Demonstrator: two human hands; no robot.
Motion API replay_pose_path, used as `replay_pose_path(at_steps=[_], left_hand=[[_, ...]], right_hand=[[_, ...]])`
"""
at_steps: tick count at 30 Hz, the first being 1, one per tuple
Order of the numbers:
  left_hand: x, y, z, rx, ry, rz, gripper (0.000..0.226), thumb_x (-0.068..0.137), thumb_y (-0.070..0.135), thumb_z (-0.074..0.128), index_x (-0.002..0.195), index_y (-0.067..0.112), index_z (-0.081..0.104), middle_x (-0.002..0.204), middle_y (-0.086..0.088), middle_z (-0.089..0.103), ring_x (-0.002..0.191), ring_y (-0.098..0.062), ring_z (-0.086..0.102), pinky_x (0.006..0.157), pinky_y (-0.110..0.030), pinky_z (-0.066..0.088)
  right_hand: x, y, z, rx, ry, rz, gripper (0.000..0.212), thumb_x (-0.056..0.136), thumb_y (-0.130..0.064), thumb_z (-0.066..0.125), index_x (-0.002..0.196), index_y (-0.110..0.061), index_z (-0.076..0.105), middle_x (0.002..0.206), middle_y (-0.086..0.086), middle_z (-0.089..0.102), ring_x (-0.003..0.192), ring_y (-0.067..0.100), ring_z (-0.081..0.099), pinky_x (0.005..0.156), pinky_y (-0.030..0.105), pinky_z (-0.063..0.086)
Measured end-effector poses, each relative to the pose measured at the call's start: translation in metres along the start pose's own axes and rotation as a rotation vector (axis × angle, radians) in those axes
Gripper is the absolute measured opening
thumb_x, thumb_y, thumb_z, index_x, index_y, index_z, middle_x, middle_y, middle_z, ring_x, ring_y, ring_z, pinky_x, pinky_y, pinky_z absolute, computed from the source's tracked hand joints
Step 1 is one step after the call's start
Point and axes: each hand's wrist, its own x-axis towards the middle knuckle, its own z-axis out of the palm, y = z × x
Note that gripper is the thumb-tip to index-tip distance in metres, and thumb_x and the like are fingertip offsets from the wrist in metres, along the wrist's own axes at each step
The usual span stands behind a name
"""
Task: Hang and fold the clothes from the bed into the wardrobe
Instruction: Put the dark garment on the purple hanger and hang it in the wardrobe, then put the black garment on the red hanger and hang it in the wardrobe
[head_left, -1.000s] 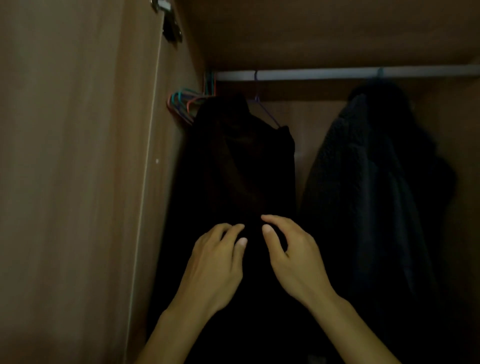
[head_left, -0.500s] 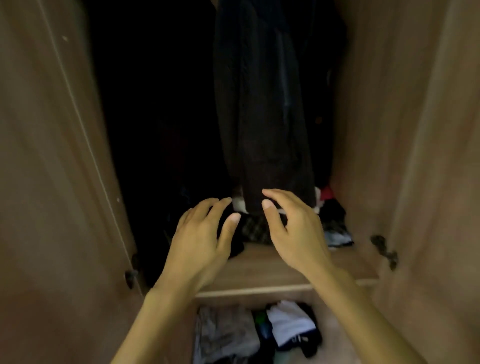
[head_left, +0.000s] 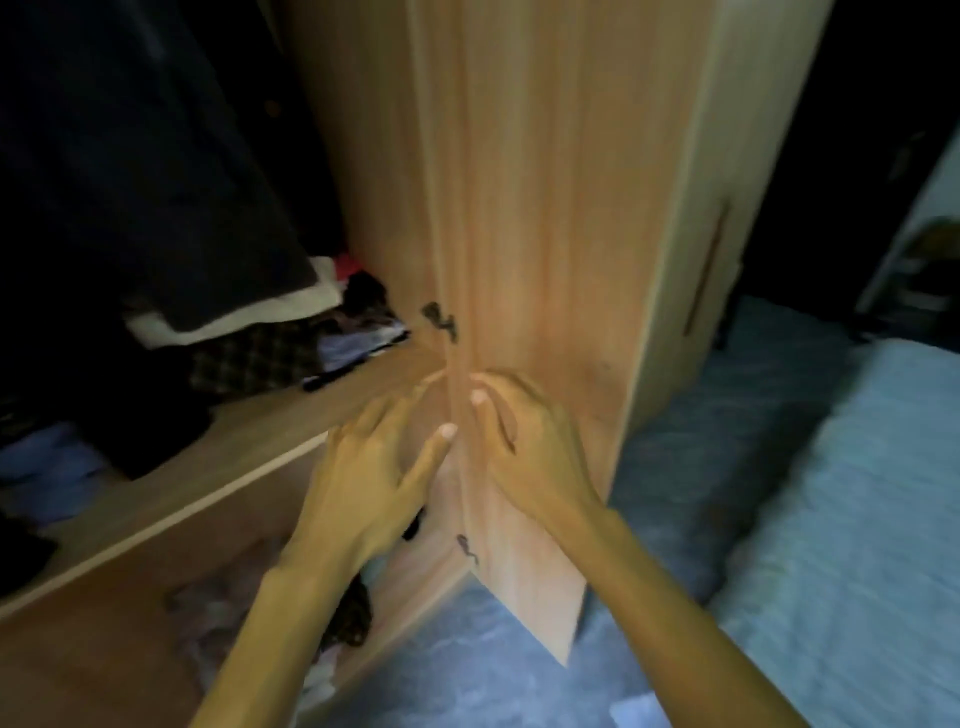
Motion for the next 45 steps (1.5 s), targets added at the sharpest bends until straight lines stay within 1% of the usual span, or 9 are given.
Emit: replay_pose_path(at_steps=[7,10,19,29,32,35,39,41,45], left_hand=[[-0.011,0.071,0.086,-0.208,-0.218,0.228,0.081,0.089,0.070,0.022,0.131,0.008,0.054,0.131,-0.010,0.057,0.118,-0.025,0.054,0.101,-0.029,0.035],[-0.010,0.115,0.112,-0.292,-0.301,0.335,0.076,0.088,0.067,0.025,0.135,0.012,0.050,0.135,-0.005,0.053,0.122,-0.021,0.050,0.102,-0.025,0.031],[0.023,0.241,0.203,-0.394,-0.460,0.596,0.073,0.086,0.068,0.021,0.139,0.023,0.045,0.141,0.002,0.048,0.128,-0.016,0.044,0.109,-0.036,0.032],[0.096,0.364,0.325,-0.327,-0.555,0.785,0.076,0.087,0.064,0.021,0.133,0.012,0.052,0.133,-0.006,0.055,0.121,-0.024,0.051,0.104,-0.038,0.038],[0.113,0.409,0.357,-0.348,-0.572,0.836,0.073,0.089,0.063,0.024,0.131,0.012,0.053,0.129,-0.007,0.057,0.118,-0.024,0.054,0.102,-0.040,0.041],[0.122,0.449,0.382,-0.403,-0.599,0.877,0.072,0.088,0.063,0.025,0.132,0.013,0.053,0.130,-0.005,0.056,0.119,-0.021,0.052,0.104,-0.034,0.038],[0.137,0.497,0.415,-0.496,-0.658,0.897,0.067,0.091,0.061,0.027,0.135,0.015,0.050,0.134,-0.003,0.054,0.122,-0.017,0.049,0.104,-0.026,0.030],[0.147,0.519,0.436,-0.523,-0.680,0.933,0.070,0.090,0.062,0.026,0.135,0.015,0.049,0.133,-0.004,0.054,0.122,-0.019,0.049,0.108,-0.034,0.034],[0.177,0.564,0.497,-0.593,-0.694,1.036,0.073,0.089,0.063,0.025,0.129,0.010,0.056,0.124,-0.009,0.061,0.113,-0.026,0.057,0.099,-0.044,0.044]], right_hand=[[-0.078,0.037,-0.096,-0.289,0.143,0.203,0.025,0.094,-0.025,0.049,0.108,-0.013,0.066,0.107,0.002,0.067,0.095,0.018,0.063,0.083,0.032,0.050],[-0.107,0.048,-0.145,-0.389,0.246,0.284,0.032,0.094,-0.031,0.046,0.111,-0.014,0.066,0.110,0.001,0.067,0.098,0.013,0.062,0.086,0.024,0.048],[-0.160,0.100,-0.265,-0.602,0.414,0.535,0.029,0.098,-0.034,0.046,0.115,-0.020,0.065,0.113,-0.007,0.066,0.104,0.004,0.058,0.088,0.012,0.040],[-0.174,0.224,-0.379,-0.607,0.614,0.725,0.027,0.097,-0.029,0.050,0.116,-0.018,0.066,0.115,-0.006,0.065,0.106,0.006,0.058,0.087,0.013,0.039],[-0.169,0.251,-0.407,-0.625,0.652,0.761,0.026,0.097,-0.029,0.050,0.115,-0.019,0.066,0.115,-0.006,0.065,0.105,0.003,0.056,0.085,0.003,0.033],[-0.168,0.271,-0.429,-0.663,0.689,0.791,0.029,0.097,-0.032,0.048,0.115,-0.018,0.066,0.114,-0.005,0.066,0.104,0.003,0.056,0.085,0.001,0.032],[-0.165,0.301,-0.455,-0.711,0.734,0.848,0.030,0.097,-0.033,0.047,0.116,-0.019,0.065,0.115,-0.006,0.066,0.105,0.003,0.057,0.087,0.009,0.036],[-0.164,0.314,-0.465,-0.732,0.763,0.893,0.031,0.097,-0.035,0.046,0.117,-0.020,0.065,0.116,-0.007,0.065,0.105,0.001,0.056,0.087,0.007,0.035],[-0.159,0.347,-0.493,-0.789,0.891,0.991,0.030,0.097,-0.035,0.047,0.117,-0.021,0.064,0.116,-0.009,0.064,0.103,-0.007,0.052,0.087,0.000,0.032]])
